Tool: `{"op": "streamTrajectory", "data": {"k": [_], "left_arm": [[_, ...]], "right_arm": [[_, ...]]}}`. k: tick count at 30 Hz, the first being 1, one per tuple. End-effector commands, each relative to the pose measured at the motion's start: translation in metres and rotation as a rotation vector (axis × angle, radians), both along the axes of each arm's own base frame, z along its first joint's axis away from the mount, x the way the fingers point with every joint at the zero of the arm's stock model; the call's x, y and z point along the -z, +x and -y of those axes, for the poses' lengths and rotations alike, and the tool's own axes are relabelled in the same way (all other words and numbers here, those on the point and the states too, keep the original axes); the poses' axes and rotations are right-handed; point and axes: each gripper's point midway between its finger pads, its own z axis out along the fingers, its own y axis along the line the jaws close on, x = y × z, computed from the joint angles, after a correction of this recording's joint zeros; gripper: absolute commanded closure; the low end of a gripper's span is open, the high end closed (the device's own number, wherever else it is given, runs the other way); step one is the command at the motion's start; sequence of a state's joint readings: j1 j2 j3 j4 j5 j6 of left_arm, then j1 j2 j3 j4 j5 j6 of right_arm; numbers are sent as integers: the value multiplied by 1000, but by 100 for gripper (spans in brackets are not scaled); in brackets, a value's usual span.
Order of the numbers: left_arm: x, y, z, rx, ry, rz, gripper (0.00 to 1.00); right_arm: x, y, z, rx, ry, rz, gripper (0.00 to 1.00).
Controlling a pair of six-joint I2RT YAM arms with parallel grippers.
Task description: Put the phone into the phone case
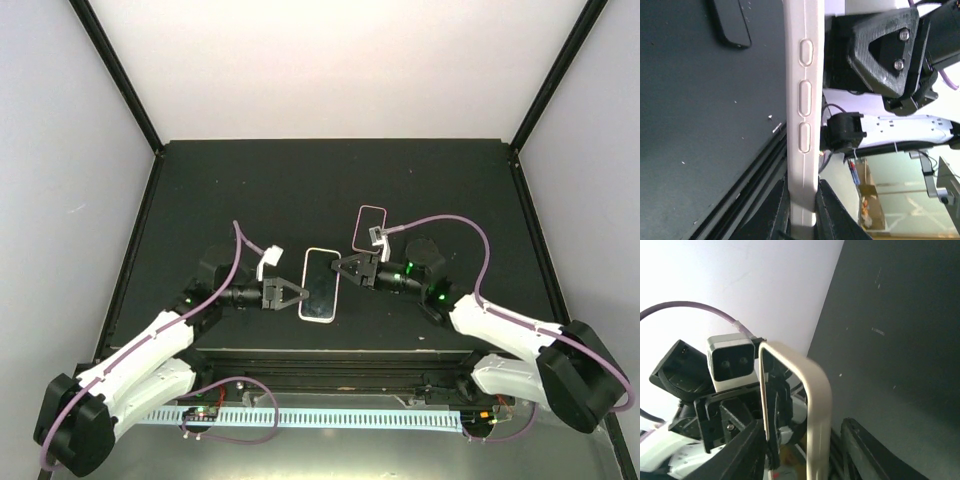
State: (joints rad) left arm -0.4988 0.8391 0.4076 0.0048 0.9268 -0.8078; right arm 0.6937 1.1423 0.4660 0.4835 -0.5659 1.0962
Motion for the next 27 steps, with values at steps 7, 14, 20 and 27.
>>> {"op": "streamTrajectory", "data": {"k": [7,14,20,27], "left_arm": [[-55,31,4,-111,-114,137,98],[-61,42,8,-132,-139,139,98],[-58,46,9,-139,-136,129,98],[-35,54,2,-188,0,135,98]], "right_arm": [[28,-31,-2,-125,53,-107,34],[27,-47,-3,-189,123,-128,37],[21,-49,-7,-210,166,-133,52],[21,-45,-6,-181,181,-157,87]]}}
